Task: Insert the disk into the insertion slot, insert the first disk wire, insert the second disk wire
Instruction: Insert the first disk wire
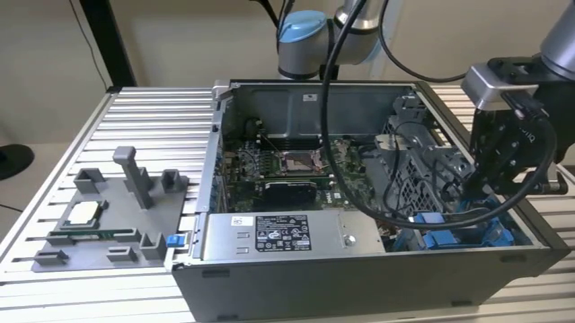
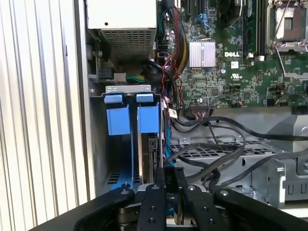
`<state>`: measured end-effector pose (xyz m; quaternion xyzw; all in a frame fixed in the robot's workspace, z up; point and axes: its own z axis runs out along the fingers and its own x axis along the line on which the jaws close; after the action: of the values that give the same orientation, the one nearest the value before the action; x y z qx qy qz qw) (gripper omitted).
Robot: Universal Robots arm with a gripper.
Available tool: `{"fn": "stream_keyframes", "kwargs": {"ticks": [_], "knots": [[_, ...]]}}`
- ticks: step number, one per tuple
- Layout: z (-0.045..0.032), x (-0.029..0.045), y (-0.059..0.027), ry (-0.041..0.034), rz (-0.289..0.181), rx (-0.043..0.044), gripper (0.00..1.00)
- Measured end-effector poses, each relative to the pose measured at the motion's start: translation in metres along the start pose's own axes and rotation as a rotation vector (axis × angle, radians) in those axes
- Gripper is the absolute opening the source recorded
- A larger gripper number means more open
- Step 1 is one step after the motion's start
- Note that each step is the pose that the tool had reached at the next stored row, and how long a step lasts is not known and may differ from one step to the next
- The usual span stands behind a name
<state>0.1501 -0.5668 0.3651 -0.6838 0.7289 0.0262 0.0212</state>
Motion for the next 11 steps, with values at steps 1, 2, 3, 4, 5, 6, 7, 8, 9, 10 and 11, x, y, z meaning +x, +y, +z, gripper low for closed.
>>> {"fn": "stream_keyframes", "kwargs": {"ticks": [1,2,3,4,5,6,7,8,9,10,11], "knots": [[-0.0001,-0.0001,-0.0017,0.0041,0.001,-0.0144,0.0],[0.0,-0.0002,-0.0039,0.0077,0.002,-0.0285,0.0],[0.0004,-0.0003,-0.0065,0.009,0.002,-0.0333,0.0],[0.0016,-0.0003,-0.0094,0.0091,0.002,-0.0343,0.0],[0.0025,0.0,-0.0119,0.0092,0.002,-0.0346,0.0],[0.0037,0.0008,-0.0137,0.0094,0.002,-0.0348,0.0],[0.0051,0.002,-0.0143,0.0092,0.003,-0.0348,0.0],[0.0069,0.0034,-0.0146,0.0091,0.004,-0.0348,0.0],[0.0085,0.0045,-0.0147,0.0091,0.006,-0.0346,0.0],[0.0104,0.0054,-0.015,0.0089,0.007,-0.0346,0.0],[0.012,0.0056,-0.0155,0.0091,0.007,-0.0345,0.0]]}}
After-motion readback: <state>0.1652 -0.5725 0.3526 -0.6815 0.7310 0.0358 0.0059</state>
